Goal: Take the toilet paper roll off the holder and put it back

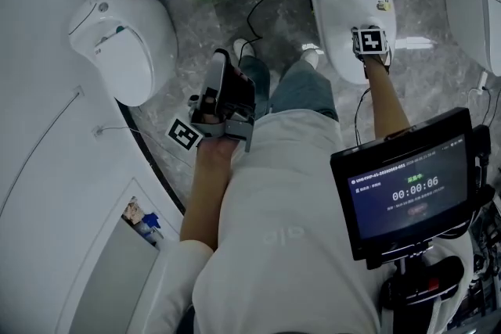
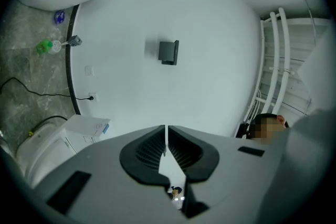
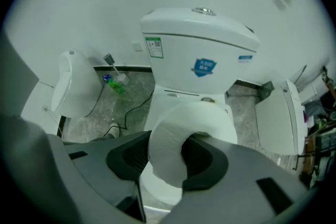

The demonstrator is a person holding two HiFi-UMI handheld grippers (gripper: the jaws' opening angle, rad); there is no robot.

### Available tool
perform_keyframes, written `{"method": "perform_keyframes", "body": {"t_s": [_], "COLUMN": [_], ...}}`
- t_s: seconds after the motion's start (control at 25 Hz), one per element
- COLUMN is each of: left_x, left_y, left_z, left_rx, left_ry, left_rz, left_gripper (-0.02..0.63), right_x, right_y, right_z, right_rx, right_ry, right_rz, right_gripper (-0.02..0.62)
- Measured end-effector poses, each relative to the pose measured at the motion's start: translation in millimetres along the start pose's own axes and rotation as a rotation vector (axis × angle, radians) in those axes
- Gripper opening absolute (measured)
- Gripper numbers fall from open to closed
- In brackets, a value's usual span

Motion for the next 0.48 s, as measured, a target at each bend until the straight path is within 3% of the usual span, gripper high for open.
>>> {"method": "perform_keyframes", "body": {"t_s": [0.48], "left_x": [9], "left_y": [15], "left_z": [31], "left_rx": [-0.043], "left_ry": [-0.113], "left_rz": [0.028], "left_gripper": [0.006], "right_x": [52], "right_y": [127], "right_z": [-48], "right_rx": [-0.297], "right_ry": [0.175], "right_rz": [-0.083], "right_gripper": [0.179]}}
Point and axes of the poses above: the fingertips, and each gripper's own axes: z forward along the fingers, x to its left, y out of its top, the point moved 4 cm from there along -z, backward along the fingers, and after that the axes turned 1 degree about -x, right-handed, at the moved point
